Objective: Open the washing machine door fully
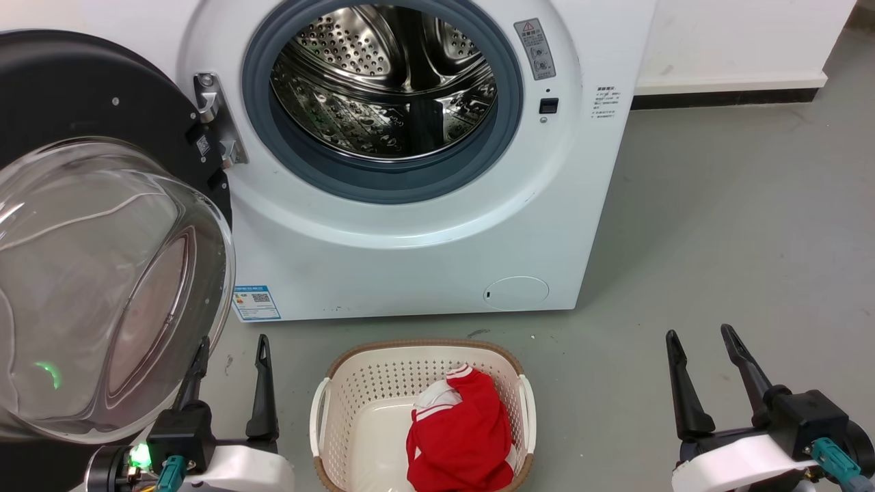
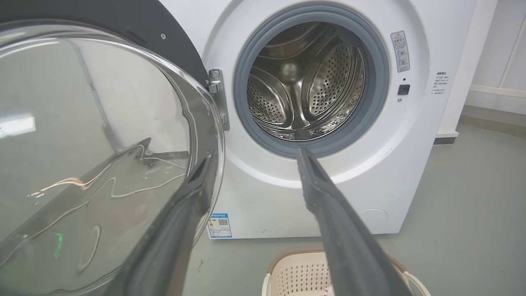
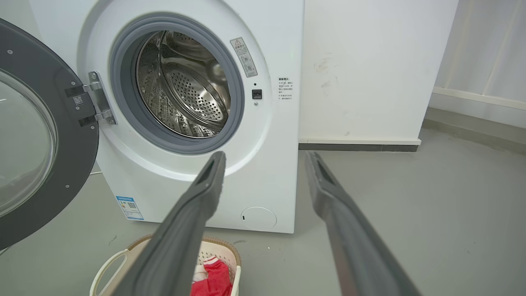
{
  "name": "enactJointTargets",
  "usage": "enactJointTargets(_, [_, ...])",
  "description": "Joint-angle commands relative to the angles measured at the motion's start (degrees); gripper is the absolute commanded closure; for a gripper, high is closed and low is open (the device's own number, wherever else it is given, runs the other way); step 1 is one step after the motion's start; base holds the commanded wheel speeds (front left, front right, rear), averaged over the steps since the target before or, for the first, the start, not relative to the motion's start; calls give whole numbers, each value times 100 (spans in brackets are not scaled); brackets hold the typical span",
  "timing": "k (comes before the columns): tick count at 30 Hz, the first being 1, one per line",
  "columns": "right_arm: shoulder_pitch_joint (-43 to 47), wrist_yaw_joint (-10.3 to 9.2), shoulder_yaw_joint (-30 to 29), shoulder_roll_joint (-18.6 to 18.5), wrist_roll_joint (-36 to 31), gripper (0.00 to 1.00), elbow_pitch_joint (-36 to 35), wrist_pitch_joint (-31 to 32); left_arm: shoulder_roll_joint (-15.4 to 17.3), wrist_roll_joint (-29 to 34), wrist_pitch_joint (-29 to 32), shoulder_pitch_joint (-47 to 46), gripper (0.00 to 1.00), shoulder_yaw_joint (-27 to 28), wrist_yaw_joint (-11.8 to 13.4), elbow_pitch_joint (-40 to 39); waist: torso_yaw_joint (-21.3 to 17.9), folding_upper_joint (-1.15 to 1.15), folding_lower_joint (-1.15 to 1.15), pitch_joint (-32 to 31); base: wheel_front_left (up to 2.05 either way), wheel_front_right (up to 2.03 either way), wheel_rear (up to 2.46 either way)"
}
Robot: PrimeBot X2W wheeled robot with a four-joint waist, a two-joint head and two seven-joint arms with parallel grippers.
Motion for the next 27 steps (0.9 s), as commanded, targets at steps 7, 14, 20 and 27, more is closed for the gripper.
enactJointTargets(7, [12,-4,1,11,0,0,9,-47,-2,-23,-14,72,0,-31,35,-42,52,0,0,16,0,0,0])
enactJointTargets(14, [-10,-4,22,11,-8,0,10,-45,-7,-22,-14,91,0,-37,44,-70,61,0,0,29,0,0,0])
enactJointTargets(20, [31,0,25,0,13,100,110,4,-37,-13,7,101,100,-27,16,58,56,0,0,40,0,0,0])
enactJointTargets(27, [-29,0,23,-44,918,100,157,122,-43,-857,294,-66,100,110,-63,220,71,0,0,46,0,0,0])
